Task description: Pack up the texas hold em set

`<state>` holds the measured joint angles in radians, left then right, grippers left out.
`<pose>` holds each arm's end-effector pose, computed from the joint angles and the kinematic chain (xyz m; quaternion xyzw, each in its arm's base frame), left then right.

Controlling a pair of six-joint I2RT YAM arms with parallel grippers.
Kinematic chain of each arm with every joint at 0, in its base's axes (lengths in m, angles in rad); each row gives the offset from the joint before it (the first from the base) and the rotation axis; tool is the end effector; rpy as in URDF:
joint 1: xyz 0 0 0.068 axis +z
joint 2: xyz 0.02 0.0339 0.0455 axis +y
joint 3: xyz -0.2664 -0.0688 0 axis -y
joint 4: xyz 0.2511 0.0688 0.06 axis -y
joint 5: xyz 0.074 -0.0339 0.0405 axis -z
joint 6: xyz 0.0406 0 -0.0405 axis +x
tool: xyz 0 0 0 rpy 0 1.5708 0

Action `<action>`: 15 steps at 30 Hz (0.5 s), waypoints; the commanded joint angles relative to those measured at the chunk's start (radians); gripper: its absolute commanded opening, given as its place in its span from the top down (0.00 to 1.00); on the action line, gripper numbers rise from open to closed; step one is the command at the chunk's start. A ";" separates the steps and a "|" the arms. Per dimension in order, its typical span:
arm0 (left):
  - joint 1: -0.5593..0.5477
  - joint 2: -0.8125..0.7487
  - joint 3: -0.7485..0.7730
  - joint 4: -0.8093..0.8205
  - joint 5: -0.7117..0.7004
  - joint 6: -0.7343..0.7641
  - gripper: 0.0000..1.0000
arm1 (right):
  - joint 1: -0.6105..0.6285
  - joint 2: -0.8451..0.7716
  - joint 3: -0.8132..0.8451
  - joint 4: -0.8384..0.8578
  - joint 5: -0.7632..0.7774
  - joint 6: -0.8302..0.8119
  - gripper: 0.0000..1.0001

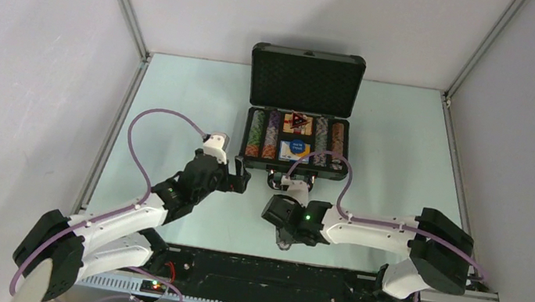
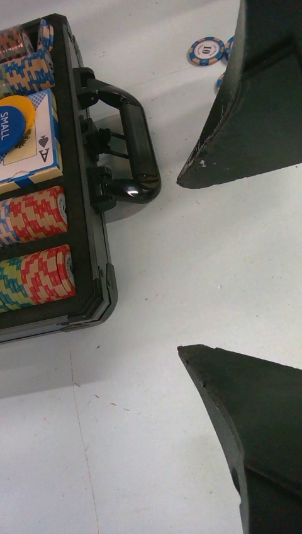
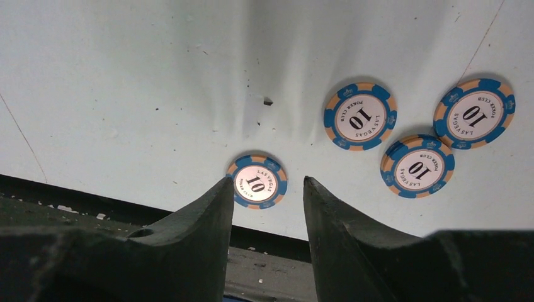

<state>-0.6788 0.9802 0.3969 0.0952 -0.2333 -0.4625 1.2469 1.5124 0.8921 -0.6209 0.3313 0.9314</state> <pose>0.1729 -0.1274 0.1933 0.0323 0.8527 -0.1925 0.4846 0.1016 0.2613 0.1760 -0.1261 0.9651 0.0680 0.2191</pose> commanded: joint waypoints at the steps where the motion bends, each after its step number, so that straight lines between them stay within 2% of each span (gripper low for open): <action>1: -0.007 0.000 0.040 0.029 -0.015 0.019 0.02 | 0.001 -0.013 -0.002 0.012 -0.005 -0.014 0.47; 5: -0.008 -0.001 0.040 0.029 -0.016 0.019 0.02 | 0.012 0.021 -0.005 0.028 -0.024 -0.009 0.44; 15: -0.008 0.001 0.040 0.029 -0.014 0.018 0.02 | 0.010 0.069 -0.028 0.086 -0.077 -0.009 0.47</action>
<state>-0.6788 0.9802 0.3969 0.0952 -0.2333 -0.4618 1.2552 1.5597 0.8642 -0.5697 0.2672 0.9230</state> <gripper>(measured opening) 0.985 0.534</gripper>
